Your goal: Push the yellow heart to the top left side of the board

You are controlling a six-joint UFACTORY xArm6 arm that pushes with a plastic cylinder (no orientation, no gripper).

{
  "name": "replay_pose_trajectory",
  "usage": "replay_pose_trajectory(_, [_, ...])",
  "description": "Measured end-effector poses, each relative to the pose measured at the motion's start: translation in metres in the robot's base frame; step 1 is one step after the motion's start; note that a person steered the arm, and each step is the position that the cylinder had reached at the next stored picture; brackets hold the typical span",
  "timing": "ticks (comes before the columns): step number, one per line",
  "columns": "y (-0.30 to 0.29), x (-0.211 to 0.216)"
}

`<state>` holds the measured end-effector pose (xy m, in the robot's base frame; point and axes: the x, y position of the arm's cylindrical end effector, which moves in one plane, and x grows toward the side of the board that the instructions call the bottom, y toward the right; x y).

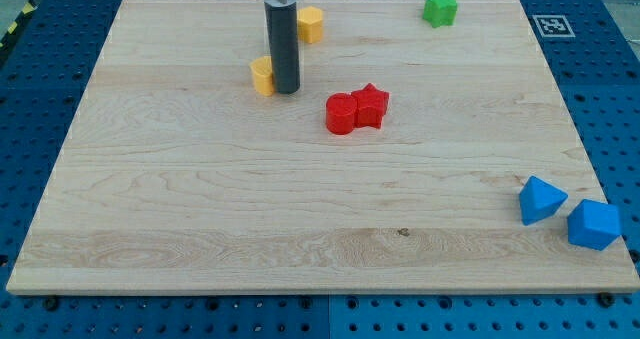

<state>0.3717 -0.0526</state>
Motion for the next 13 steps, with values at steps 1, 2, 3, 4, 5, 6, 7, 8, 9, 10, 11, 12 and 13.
replay_pose_trajectory(1, [-0.025,0.000])
replay_pose_trajectory(2, [-0.055,0.000])
replay_pose_trajectory(3, [-0.064,-0.011])
replay_pose_trajectory(4, [-0.064,-0.035])
replay_pose_trajectory(5, [-0.064,-0.051])
replay_pose_trajectory(6, [-0.059,-0.059])
replay_pose_trajectory(7, [-0.056,-0.063])
replay_pose_trajectory(8, [-0.056,-0.072])
replay_pose_trajectory(9, [-0.056,-0.092])
replay_pose_trajectory(10, [-0.059,-0.104])
replay_pose_trajectory(11, [-0.070,-0.107])
replay_pose_trajectory(12, [-0.092,-0.107])
replay_pose_trajectory(13, [-0.120,-0.111])
